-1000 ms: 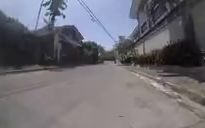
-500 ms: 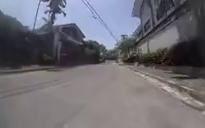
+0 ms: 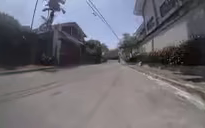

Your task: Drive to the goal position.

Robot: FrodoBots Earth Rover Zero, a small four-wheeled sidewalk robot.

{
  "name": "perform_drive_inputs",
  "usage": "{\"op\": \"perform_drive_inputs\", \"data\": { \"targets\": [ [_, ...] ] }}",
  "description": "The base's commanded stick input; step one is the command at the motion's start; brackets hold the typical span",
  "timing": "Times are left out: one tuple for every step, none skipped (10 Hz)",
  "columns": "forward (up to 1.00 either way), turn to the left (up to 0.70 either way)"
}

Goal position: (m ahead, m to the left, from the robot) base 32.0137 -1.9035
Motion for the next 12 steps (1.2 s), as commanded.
{"op": "perform_drive_inputs", "data": {
  "targets": [
    [1.0,0.0],
    [1.0,0.0],
    [1.0,0.0],
    [1.0,0.0],
    [1.0,0.0],
    [1.0,0.0],
    [1.0,0.0],
    [1.0,0.0],
    [1.0,0.0],
    [1.0,0.0],
    [1.0,-0.24],
    [1.0,-0.4]
  ]
}}
